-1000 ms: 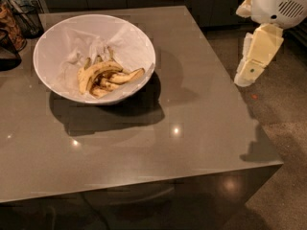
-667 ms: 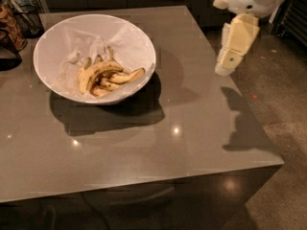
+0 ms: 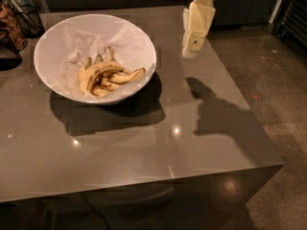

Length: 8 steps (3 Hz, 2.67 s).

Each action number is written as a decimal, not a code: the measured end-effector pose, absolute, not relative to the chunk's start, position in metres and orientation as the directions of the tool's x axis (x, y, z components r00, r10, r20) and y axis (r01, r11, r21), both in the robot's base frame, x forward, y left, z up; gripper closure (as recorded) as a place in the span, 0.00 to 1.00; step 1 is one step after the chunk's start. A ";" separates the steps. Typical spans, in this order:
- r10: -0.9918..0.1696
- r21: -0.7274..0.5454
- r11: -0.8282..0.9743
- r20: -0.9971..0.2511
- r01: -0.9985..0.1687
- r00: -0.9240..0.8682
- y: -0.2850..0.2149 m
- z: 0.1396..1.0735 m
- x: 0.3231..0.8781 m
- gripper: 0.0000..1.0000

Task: Pick banana from white bowl

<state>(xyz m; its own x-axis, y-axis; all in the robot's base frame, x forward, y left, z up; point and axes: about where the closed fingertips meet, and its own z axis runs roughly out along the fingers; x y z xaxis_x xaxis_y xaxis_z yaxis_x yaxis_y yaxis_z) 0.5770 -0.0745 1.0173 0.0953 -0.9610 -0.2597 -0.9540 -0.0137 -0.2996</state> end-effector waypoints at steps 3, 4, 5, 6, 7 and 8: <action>-0.946 -0.341 -0.140 -0.232 -0.930 0.228 -0.020 1.016 0.610 0.00; -0.927 -0.329 -0.230 -0.214 -0.916 0.309 0.016 1.008 0.626 0.00; -0.911 -0.328 -0.278 -0.207 -0.903 0.356 0.039 1.004 0.636 0.00; -0.907 -0.354 -0.270 -0.217 -0.895 0.360 0.045 1.005 0.643 0.00; -0.879 -0.328 -0.299 -0.271 -0.896 0.392 0.065 0.996 0.644 0.00; -0.845 -0.295 -0.334 -0.327 -0.895 0.423 0.089 0.986 0.641 0.00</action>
Offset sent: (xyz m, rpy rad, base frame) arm 0.0223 0.0457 -0.0033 -0.0571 0.0132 0.1407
